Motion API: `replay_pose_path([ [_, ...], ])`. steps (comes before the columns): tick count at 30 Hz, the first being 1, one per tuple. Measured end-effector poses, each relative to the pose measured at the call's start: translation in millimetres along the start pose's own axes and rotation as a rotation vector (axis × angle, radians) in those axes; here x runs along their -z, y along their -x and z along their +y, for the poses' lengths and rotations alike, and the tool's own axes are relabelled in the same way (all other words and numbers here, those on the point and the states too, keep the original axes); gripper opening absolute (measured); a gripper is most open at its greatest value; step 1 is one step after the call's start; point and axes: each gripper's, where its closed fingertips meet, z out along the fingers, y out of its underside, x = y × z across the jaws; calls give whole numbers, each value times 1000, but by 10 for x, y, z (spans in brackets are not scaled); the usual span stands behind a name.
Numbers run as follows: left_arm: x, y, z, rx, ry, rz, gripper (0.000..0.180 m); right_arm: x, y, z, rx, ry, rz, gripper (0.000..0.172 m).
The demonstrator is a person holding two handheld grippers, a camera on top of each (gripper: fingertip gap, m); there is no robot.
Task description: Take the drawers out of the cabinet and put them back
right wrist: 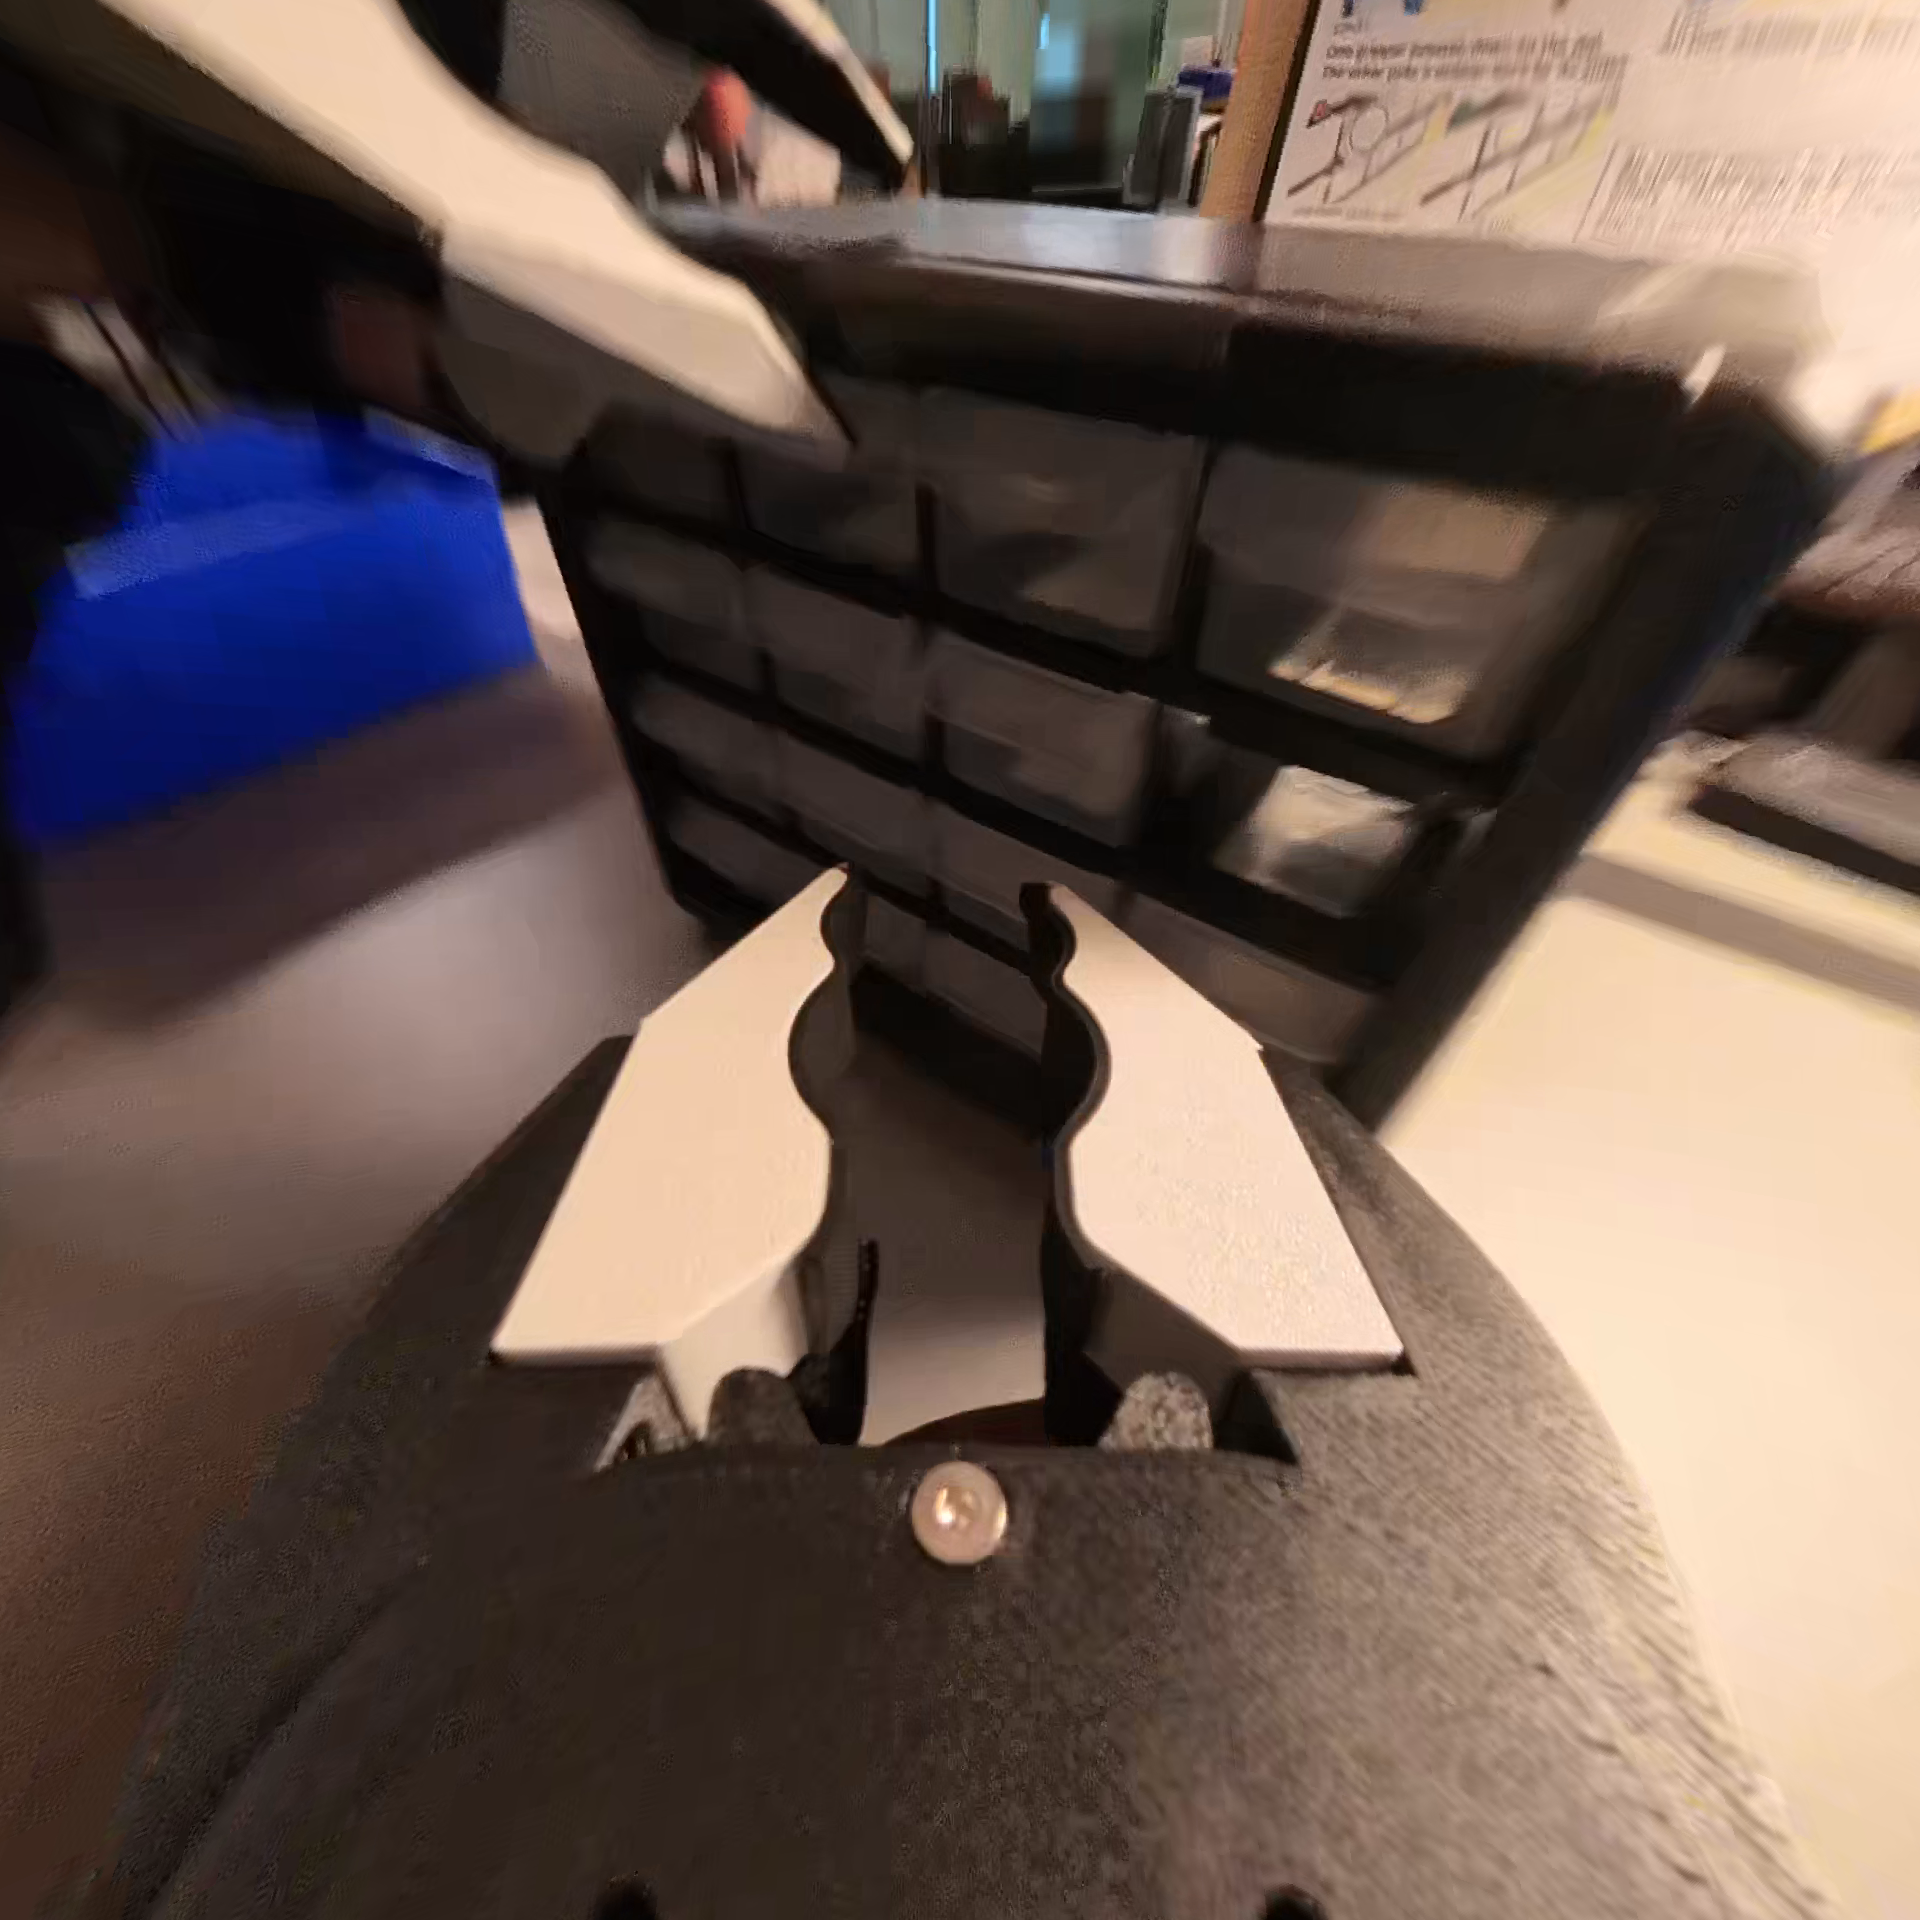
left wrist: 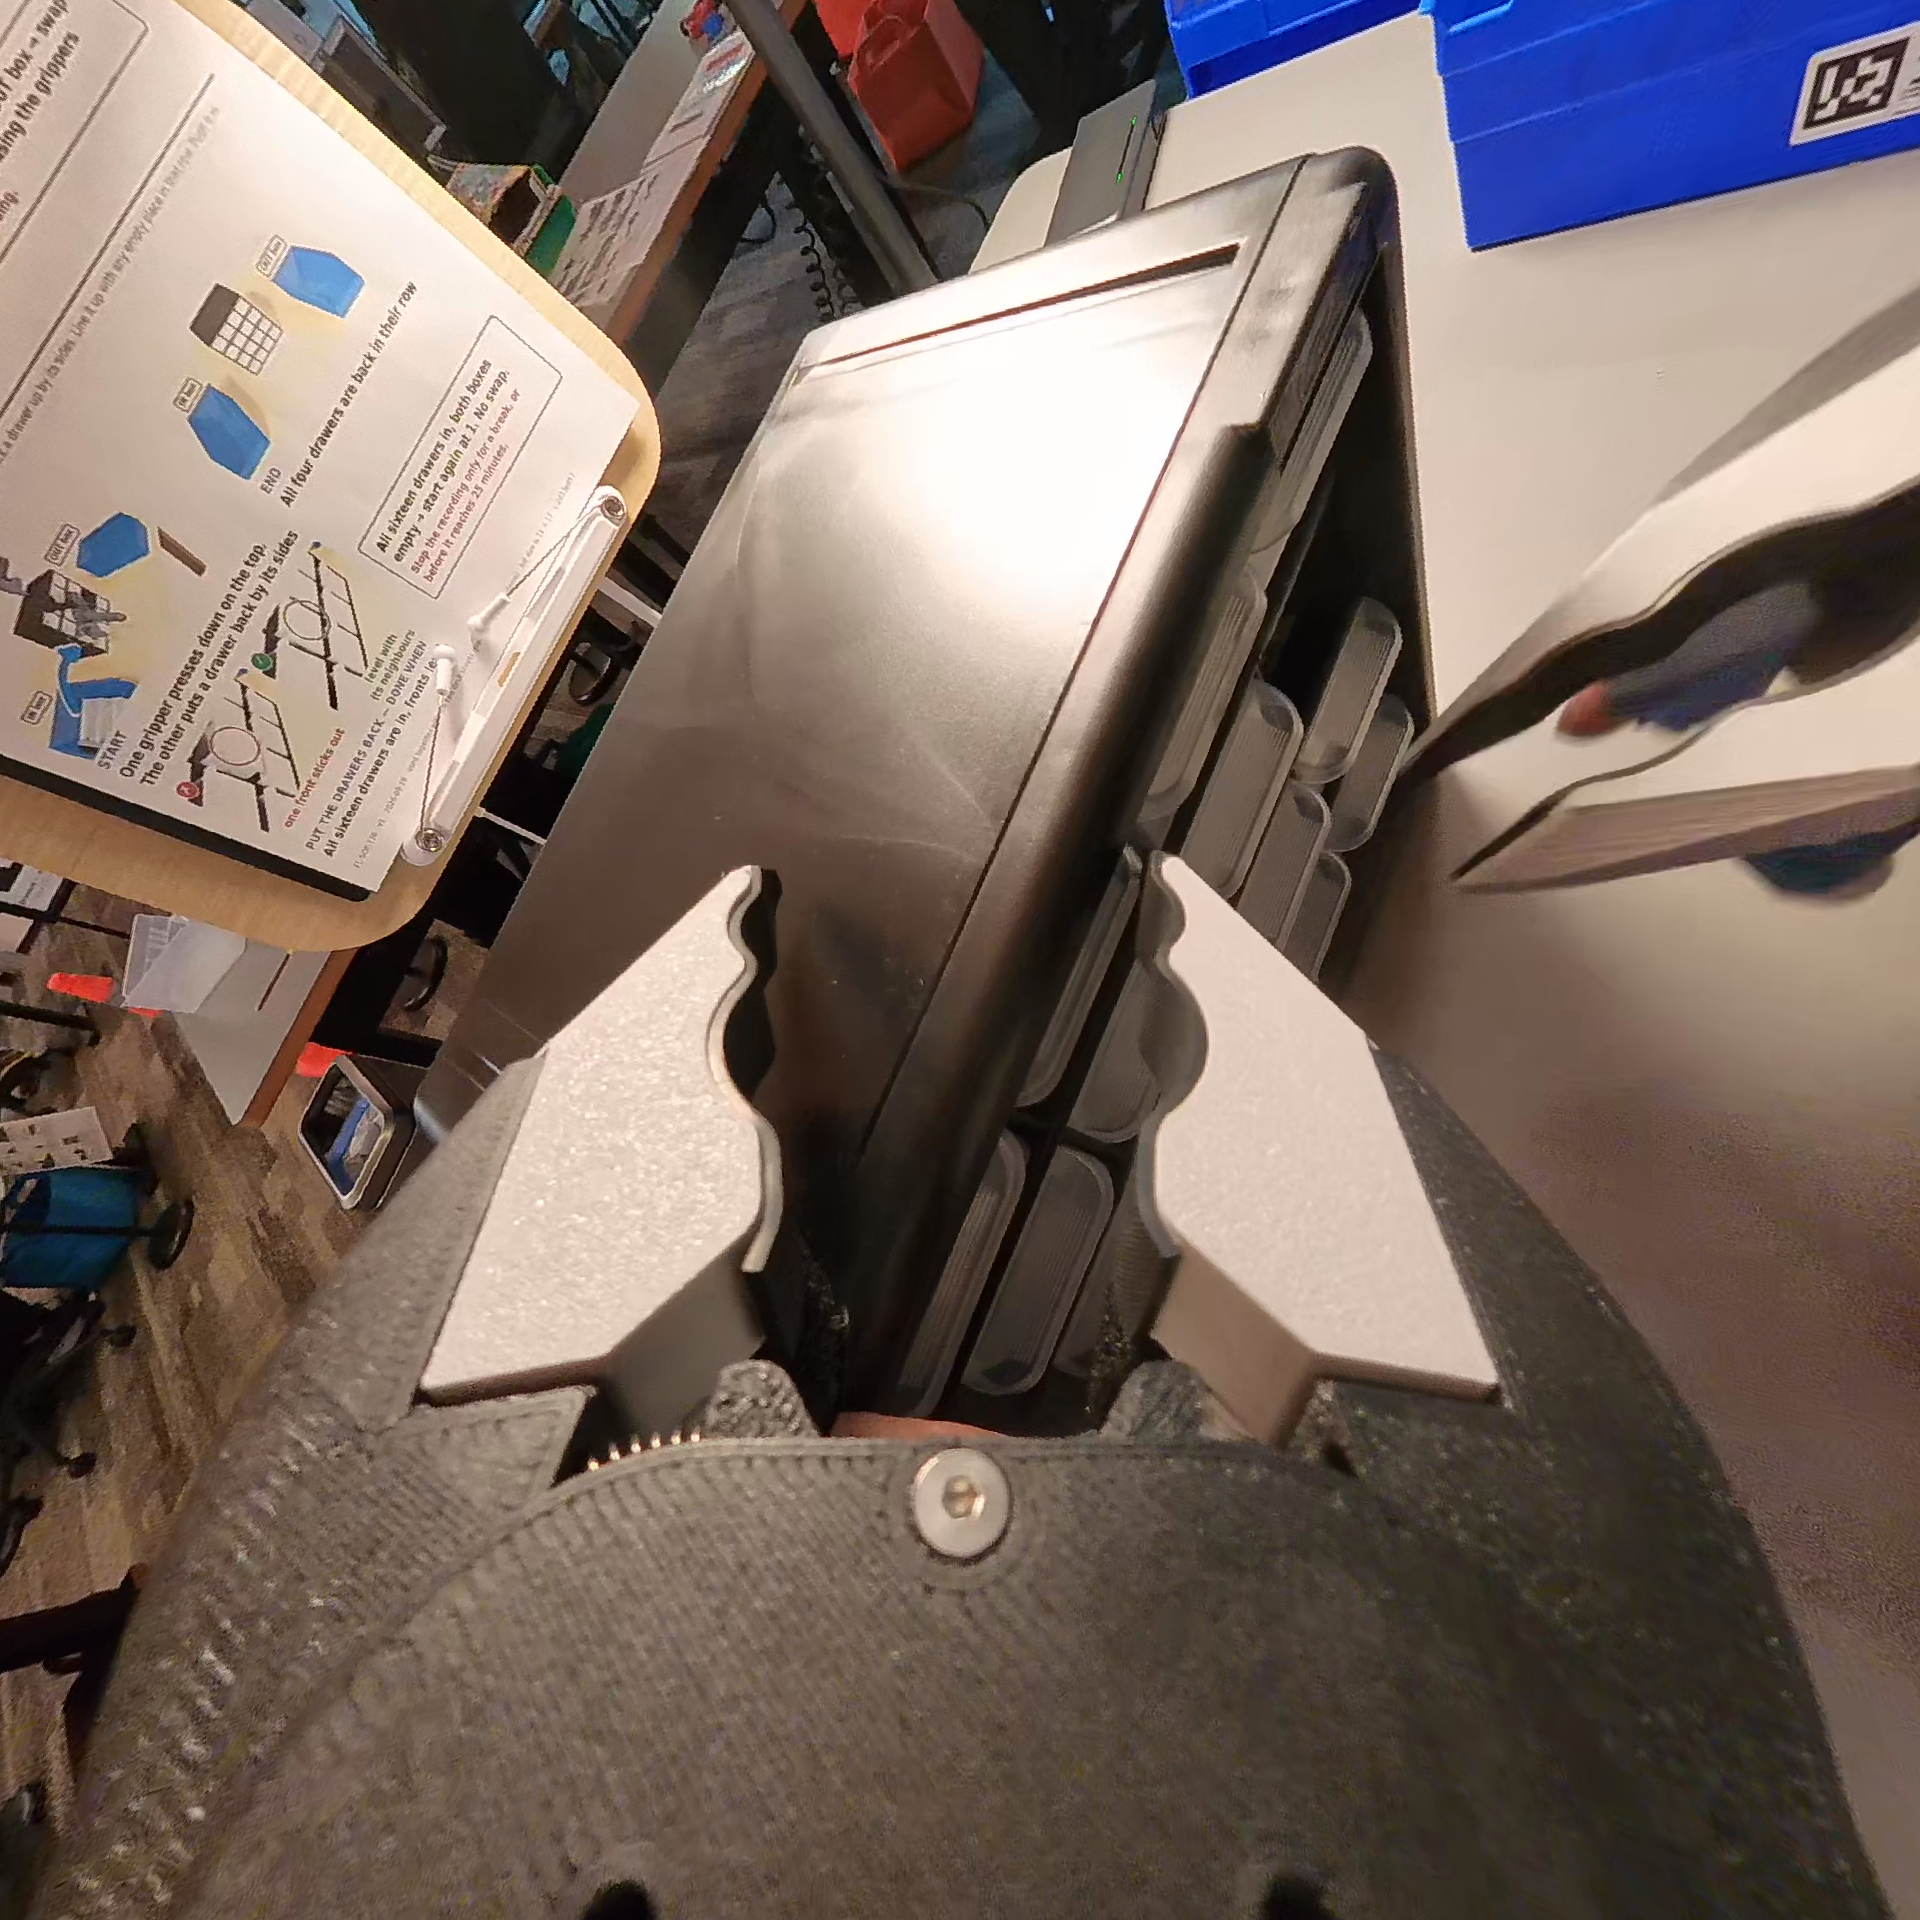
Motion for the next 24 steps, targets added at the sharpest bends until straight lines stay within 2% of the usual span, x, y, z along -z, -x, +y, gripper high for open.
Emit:
replay_pose_path([
  [2,12,-3,13,-6,6,0,73,-159,66,-39,-279,-70,-54,34],
  [4,21,1,28,-6,11,4,72,-246,96,-81,-483,-132,-110,33],
  [9,21,11,39,2,8,18,73,-328,-63,-171,-742,-259,-127,34],
  [11,20,12,39,1,8,17,73,-328,-117,-245,-793,-310,-142,30],
  [13,18,12,38,1,9,16,73,-351,-159,-187,-836,-310,-125,12],
  [17,23,9,44,0,11,15,72,-210,-18,-152,-888,-350,-176,8],
  [23,17,9,45,1,14,16,71,212,318,-11,-873,-350,-221,8],
  [24,17,9,46,1,14,15,71,261,344,10,-878,-350,-223,2],
])
